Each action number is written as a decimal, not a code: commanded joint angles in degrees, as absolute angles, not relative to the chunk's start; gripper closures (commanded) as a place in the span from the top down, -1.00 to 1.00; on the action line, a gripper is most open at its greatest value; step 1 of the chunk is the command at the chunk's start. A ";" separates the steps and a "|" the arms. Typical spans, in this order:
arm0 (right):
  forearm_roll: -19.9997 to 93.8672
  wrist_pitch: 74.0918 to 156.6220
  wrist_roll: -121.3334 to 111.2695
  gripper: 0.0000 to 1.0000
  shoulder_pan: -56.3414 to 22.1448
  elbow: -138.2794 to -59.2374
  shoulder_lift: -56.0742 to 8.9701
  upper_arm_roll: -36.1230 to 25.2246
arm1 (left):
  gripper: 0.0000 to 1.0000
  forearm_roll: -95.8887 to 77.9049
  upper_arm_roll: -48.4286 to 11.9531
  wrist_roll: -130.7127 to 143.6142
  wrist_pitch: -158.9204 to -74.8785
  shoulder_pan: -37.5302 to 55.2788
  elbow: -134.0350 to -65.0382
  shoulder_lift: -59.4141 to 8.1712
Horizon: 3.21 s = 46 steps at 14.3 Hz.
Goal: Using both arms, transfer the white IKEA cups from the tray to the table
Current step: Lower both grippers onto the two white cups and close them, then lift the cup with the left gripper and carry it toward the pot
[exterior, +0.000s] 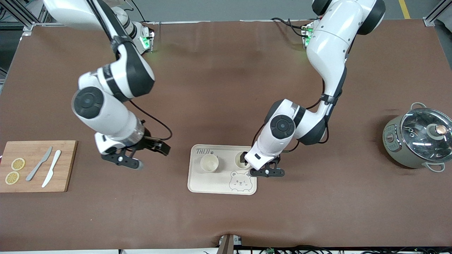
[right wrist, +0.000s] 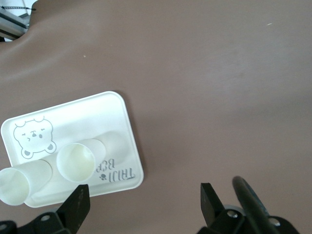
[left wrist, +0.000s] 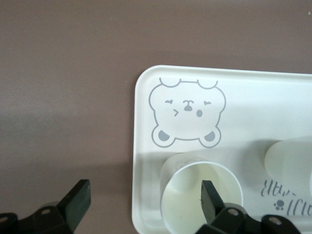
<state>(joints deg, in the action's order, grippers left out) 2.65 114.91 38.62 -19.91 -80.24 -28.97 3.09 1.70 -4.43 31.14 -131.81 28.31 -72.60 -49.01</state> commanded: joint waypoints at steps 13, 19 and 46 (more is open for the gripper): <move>1.76 129.37 44.47 1.00 -27.95 -79.10 -40.60 2.37 | -0.45 1.93 -0.26 36.56 -137.54 33.05 -72.86 -51.15; 0.18 133.42 44.47 1.00 -28.56 -79.10 -43.50 2.29 | -1.00 2.64 -0.18 43.15 -137.72 34.37 -73.21 -51.07; -1.85 140.27 45.53 0.12 -29.71 -78.84 -49.39 2.20 | -1.00 2.72 -0.61 14.43 -160.30 14.61 -147.47 4.65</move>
<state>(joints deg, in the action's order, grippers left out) -1.28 140.04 44.27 -29.10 -80.10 -48.74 2.71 1.81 -0.17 16.47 -157.08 17.05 -143.23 1.91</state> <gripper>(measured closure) 0.242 0.969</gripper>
